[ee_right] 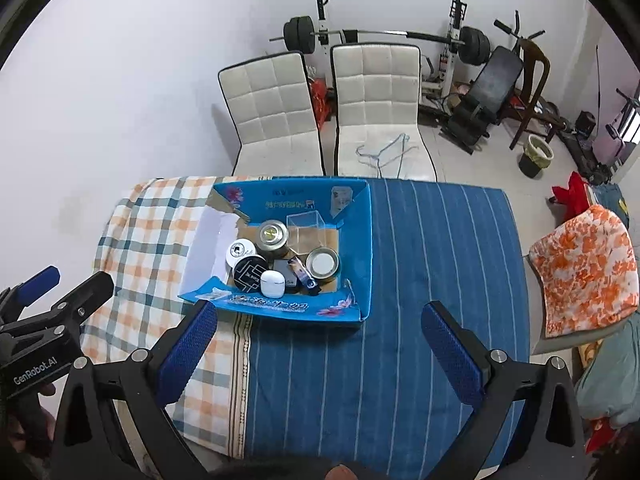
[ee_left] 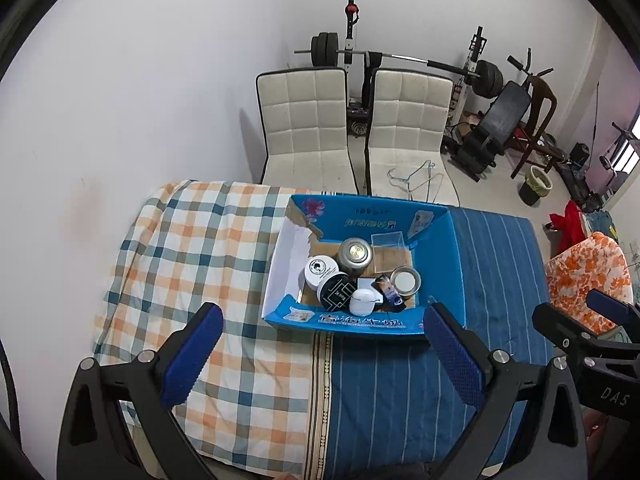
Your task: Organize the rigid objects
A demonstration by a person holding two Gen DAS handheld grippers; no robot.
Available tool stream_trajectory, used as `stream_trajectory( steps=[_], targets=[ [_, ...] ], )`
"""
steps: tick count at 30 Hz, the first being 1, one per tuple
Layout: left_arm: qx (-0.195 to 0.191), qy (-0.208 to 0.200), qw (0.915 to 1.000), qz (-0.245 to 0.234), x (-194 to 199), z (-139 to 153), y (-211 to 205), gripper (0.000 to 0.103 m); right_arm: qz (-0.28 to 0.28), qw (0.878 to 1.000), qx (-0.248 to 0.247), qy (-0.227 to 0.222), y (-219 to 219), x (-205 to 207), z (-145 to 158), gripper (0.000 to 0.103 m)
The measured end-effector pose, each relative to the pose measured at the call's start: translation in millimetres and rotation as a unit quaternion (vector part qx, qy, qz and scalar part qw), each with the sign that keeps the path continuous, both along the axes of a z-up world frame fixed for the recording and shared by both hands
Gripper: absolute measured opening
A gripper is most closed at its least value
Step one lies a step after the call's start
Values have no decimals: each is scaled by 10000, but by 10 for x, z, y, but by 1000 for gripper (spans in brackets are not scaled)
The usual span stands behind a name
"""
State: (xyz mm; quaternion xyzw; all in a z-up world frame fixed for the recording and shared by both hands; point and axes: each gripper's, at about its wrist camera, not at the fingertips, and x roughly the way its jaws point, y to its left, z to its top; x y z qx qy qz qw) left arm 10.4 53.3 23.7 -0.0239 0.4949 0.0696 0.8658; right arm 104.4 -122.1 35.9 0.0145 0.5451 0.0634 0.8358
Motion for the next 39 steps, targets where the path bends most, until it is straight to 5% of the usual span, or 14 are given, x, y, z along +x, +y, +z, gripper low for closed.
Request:
stream_trajectory(
  steps=[39],
  targets=[
    [53,268,9996,118,22,-243,21,103,-161,9997,-121,165,-77,43,-243,103]
  ],
)
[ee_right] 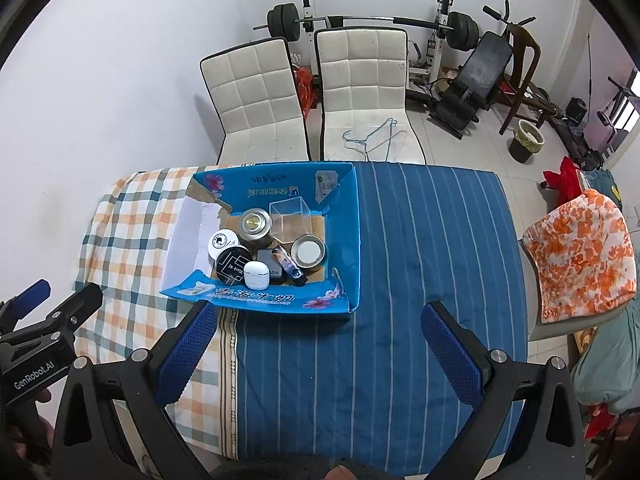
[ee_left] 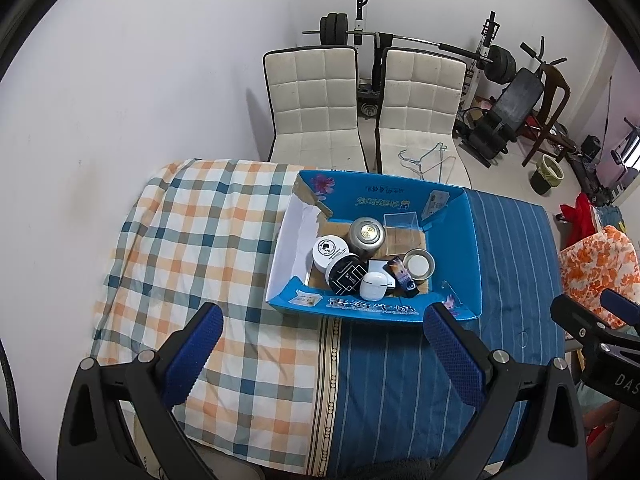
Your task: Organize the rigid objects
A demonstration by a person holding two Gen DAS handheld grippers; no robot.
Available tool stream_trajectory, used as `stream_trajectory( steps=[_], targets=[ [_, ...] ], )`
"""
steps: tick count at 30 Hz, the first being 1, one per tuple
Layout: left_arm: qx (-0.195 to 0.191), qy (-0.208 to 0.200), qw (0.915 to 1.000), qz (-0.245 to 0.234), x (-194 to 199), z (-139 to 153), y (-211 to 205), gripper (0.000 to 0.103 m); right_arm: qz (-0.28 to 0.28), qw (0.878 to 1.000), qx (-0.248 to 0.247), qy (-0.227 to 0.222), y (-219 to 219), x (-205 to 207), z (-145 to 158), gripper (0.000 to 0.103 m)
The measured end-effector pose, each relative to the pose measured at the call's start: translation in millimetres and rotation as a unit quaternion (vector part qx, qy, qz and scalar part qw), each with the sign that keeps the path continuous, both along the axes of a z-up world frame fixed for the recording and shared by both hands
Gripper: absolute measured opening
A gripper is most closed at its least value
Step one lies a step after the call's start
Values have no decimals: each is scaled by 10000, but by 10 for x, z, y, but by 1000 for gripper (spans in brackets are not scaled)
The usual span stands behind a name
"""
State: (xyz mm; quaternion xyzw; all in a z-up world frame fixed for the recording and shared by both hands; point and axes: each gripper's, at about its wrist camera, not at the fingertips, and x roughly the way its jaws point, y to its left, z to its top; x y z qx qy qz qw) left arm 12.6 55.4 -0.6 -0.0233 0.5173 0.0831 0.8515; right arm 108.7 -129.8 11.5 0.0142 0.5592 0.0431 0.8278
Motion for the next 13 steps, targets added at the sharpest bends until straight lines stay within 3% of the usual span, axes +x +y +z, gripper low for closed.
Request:
stream_trajectory(
  steps=[13],
  targets=[
    [-61,41,10000,-13,-61,-61,16,103,-5,10000,-19,-16,5,-14,-21,103]
  ],
)
